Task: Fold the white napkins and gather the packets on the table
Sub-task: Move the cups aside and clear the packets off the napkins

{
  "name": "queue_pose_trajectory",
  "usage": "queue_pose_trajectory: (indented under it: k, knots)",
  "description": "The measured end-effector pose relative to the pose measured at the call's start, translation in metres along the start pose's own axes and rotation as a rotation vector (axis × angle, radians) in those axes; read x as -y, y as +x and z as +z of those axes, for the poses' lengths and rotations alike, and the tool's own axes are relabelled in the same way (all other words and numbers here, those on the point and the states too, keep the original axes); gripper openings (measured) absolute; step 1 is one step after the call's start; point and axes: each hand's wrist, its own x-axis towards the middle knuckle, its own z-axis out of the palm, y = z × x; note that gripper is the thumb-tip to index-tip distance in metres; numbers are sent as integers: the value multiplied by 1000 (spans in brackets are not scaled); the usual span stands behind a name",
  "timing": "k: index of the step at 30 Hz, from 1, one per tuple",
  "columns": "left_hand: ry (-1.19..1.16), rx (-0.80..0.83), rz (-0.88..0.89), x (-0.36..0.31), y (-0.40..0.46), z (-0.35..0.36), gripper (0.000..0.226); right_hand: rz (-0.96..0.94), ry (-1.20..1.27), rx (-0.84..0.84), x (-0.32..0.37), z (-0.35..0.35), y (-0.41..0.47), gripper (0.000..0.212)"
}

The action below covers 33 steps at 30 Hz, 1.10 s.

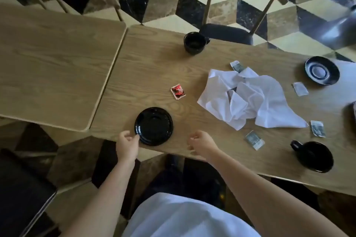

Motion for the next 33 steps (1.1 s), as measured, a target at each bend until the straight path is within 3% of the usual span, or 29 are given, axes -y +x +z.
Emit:
queue_pose_trajectory:
  k: [10, 17, 23, 25, 28, 33]
  knots:
    - [102, 214, -11, -10, 63, -8, 44, 51, -108, -86, 42, 62, 58, 22]
    - [146, 246, 21, -7, 72, 1, 37, 33, -105, -108, 35, 67, 67, 12]
    - [294, 338, 124, -18, 46, 26, 36, 76, -20, -184, 6, 27, 46, 4]
    - [355, 400, 137, -20, 27, 45, 32, 90, 4, -232, -14, 5, 36, 15]
    - [437, 483, 160, -18, -2, 77, 26, 104, 36, -259, -45, -27, 23, 7]
    - [459, 621, 169, -13, -49, 132, 25, 159, 96, -296, -94, -81, 5, 18]
